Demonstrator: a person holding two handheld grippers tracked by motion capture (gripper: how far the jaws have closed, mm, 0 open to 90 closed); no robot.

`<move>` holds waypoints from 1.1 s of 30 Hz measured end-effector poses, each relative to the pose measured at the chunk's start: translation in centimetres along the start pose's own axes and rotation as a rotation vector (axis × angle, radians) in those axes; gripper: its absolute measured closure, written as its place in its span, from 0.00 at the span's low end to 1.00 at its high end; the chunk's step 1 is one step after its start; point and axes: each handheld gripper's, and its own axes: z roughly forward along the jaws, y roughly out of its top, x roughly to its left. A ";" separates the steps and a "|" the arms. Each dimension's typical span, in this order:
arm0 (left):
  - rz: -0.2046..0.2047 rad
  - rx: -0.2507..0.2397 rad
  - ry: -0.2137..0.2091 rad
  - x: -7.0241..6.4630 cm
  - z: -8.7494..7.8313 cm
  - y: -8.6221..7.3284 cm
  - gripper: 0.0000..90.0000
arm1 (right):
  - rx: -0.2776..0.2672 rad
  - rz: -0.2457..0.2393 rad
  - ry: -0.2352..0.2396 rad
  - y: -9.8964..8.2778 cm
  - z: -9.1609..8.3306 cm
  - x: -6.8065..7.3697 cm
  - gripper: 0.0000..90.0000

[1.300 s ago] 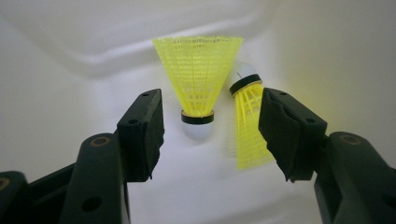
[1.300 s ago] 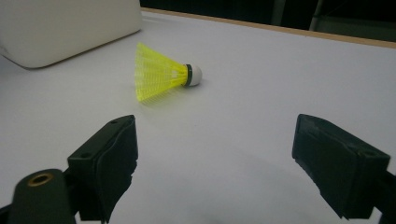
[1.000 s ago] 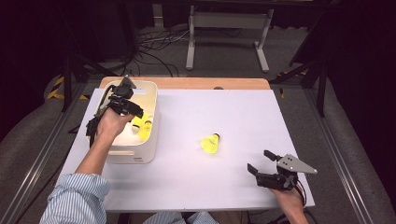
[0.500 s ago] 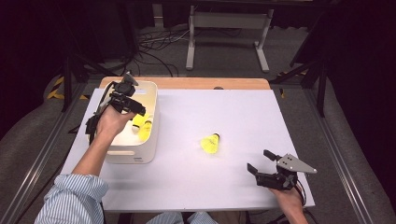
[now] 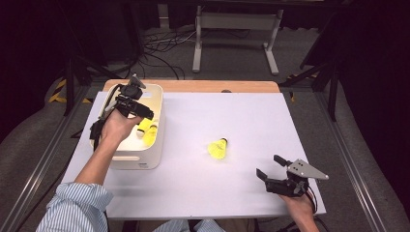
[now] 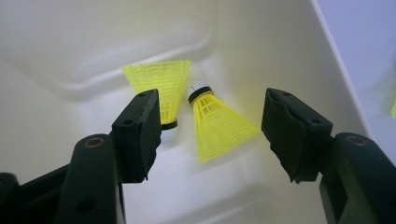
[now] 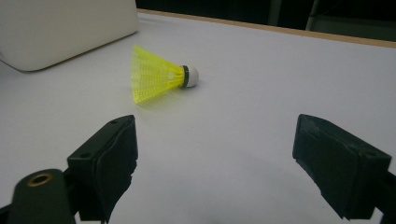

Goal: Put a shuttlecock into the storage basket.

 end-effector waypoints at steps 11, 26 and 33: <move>0.006 -0.027 -0.023 -0.5 -0.5 -0.1 0.43 | 0.006 0.005 0.000 -0.1 0.0 0.0 0.16; 0.034 -0.061 -0.055 -2.0 -1.5 0.1 0.43 | -0.003 0.008 0.004 -0.1 0.0 0.0 0.16; 0.047 -0.075 -0.053 -2.5 -2.1 0.3 0.44 | -0.005 0.008 0.001 -0.1 -0.1 0.0 0.16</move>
